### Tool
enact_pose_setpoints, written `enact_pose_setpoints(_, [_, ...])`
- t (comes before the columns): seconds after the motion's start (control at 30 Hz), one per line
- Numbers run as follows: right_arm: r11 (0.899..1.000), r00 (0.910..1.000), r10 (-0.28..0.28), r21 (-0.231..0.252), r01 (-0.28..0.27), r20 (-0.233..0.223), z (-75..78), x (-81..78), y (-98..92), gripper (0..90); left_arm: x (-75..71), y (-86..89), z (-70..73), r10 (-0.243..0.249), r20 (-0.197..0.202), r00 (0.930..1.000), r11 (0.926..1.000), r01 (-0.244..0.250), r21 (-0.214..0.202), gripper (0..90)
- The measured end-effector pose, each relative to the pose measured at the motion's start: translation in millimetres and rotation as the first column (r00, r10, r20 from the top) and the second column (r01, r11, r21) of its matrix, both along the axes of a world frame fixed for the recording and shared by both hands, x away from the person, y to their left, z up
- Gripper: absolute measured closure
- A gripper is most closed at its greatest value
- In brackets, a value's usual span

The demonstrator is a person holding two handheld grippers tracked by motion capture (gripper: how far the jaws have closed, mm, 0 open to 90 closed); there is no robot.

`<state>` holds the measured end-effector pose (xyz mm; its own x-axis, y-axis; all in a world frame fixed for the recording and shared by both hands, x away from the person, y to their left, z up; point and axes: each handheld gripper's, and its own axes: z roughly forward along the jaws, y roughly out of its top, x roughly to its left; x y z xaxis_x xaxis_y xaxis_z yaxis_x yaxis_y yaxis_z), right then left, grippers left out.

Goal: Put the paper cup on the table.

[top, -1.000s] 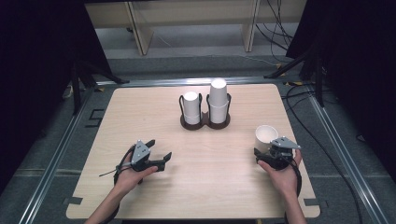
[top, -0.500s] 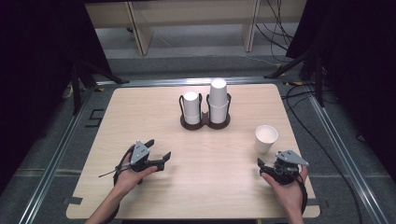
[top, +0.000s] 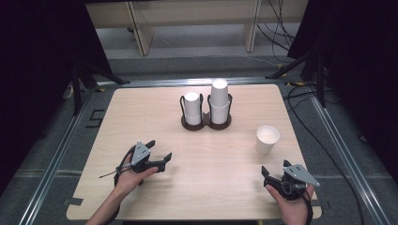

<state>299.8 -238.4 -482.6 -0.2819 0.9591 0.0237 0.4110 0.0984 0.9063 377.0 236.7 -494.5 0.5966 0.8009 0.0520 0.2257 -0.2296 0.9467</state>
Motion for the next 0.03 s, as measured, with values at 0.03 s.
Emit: enact_pose_setpoints(0.03, [1.000,1.0000,0.000,0.005,0.000,0.000,0.0,0.5,-0.2,15.3,0.0,0.0,0.0,0.000,0.000,1.0000,1.0000,0.000,0.000,13.9])
